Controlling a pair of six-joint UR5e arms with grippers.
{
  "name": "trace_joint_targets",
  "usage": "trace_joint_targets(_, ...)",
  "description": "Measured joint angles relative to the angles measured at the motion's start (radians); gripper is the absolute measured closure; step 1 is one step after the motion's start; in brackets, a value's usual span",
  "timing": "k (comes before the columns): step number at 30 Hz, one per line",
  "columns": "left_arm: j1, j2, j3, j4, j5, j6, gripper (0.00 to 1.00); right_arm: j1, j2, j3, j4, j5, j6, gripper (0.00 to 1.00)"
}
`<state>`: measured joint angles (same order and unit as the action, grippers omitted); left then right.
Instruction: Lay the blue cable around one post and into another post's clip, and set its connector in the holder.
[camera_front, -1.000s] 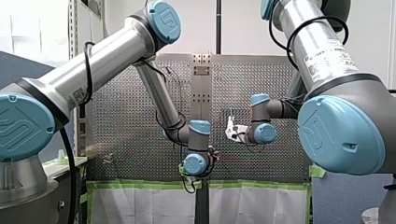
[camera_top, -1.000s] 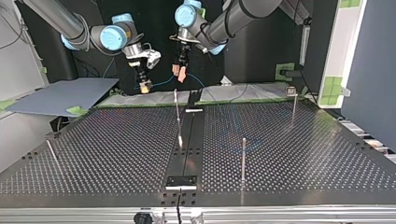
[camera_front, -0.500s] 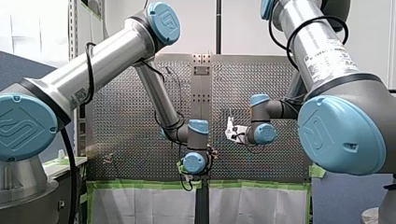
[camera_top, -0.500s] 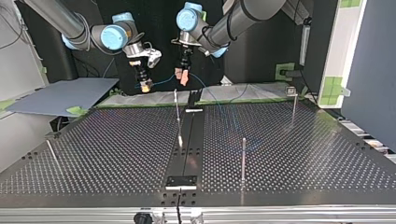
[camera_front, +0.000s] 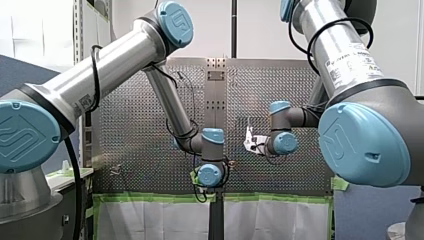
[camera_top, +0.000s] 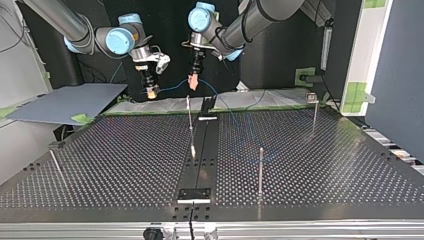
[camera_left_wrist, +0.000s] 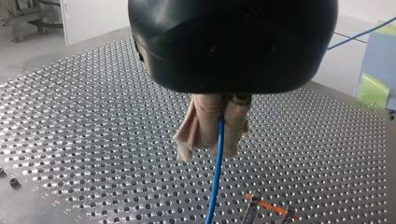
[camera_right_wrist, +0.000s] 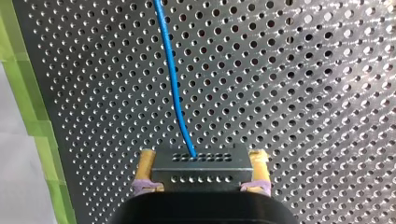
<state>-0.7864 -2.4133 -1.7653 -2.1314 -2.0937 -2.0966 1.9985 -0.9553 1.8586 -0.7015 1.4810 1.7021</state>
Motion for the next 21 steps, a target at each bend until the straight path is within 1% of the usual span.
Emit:
trace_joint_targets(5,0.005,0.0,0.0,0.002,-0.015,0.03,1.0,-0.008,0.002,0.0,-0.01,0.004,-0.007,1.0)
trace_joint_targets(8,0.009,0.0,0.0,0.001,-0.019,0.053,1.0,-0.015,0.004,0.0,-0.027,0.007,-0.009,1.0)
trace_joint_targets(11,0.014,-0.002,0.0,0.0,-0.016,0.075,1.0,-0.021,0.013,0.0,-0.047,0.017,-0.01,1.0)
trace_joint_targets(15,0.02,-0.018,0.0,0.001,-0.003,0.089,1.0,-0.027,0.043,0.0,-0.081,0.025,-0.01,1.0)
trace_joint_targets(21,0.029,-0.058,0.014,0.008,0.022,0.092,1.0,-0.03,0.099,0.0,-0.128,0.027,-0.01,1.0)
